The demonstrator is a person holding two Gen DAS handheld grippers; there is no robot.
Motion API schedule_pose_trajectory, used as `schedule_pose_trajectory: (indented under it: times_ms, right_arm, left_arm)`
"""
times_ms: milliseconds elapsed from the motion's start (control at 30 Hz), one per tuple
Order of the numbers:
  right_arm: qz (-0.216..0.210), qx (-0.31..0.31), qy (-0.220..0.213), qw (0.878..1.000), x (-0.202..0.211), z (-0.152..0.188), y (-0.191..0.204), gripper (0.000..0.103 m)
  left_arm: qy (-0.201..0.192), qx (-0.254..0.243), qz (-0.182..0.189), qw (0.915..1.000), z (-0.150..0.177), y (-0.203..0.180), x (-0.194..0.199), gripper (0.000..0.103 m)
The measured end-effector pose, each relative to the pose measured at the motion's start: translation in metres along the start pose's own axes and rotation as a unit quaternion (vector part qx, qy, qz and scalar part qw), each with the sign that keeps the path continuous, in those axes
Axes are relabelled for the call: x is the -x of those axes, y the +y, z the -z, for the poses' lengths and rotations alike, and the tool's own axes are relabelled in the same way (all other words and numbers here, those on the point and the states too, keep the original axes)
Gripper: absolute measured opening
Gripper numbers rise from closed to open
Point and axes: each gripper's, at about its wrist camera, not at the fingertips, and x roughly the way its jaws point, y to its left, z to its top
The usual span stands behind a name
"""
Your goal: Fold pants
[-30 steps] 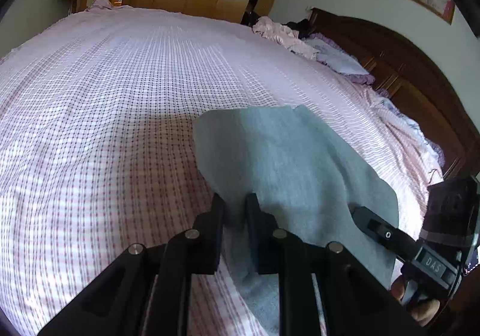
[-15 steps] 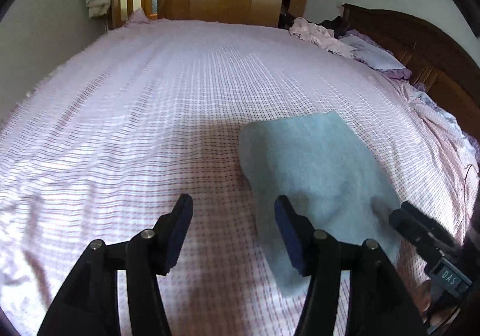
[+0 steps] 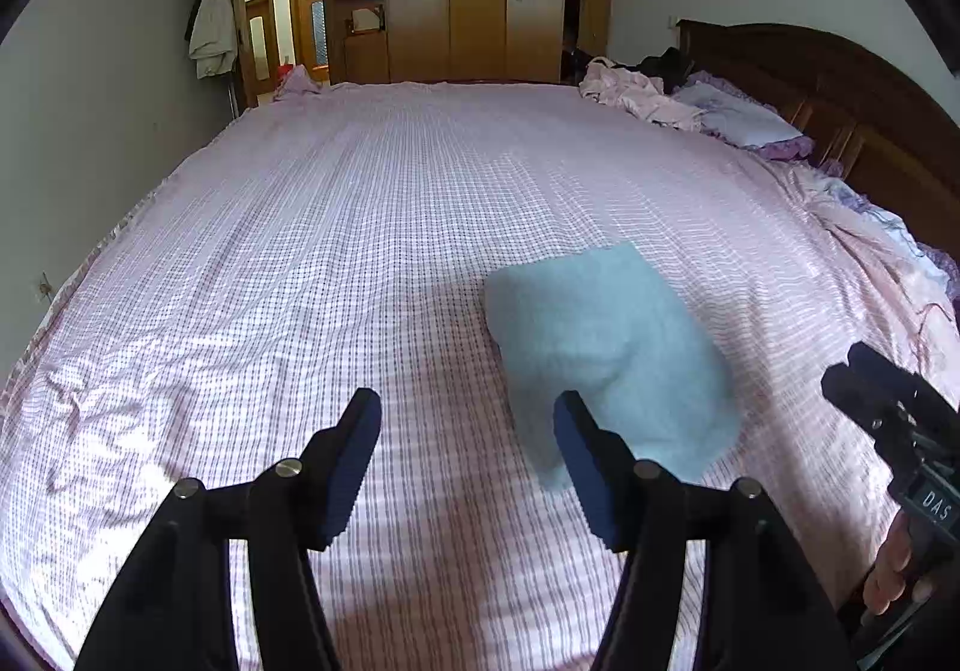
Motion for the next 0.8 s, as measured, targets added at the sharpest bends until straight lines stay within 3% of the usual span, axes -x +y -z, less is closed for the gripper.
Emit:
schedule_pose_trajectory:
  times_ms: [200,367,800]
  right_arm:
    - [0.037,0.044,0.022,0.998,0.028,0.007,0.014,0.072]
    - [0.025,0.036,0.077,0.996,0.034,0.023,0.02,0.072]
    - [0.082,0.062,0.172,0.98,0.029,0.069,0.034,0.072]
  left_arm:
    - [0.011,-0.021,-0.012,0.9997,0.015,-0.001,0.032,0.064]
    - [0.027,-0.038,-0.025,0.9986,0.037,-0.008,0.049,0.064]
    - [0.113,0.0,-0.038,0.9929,0.095,-0.009,0.028,0.064]
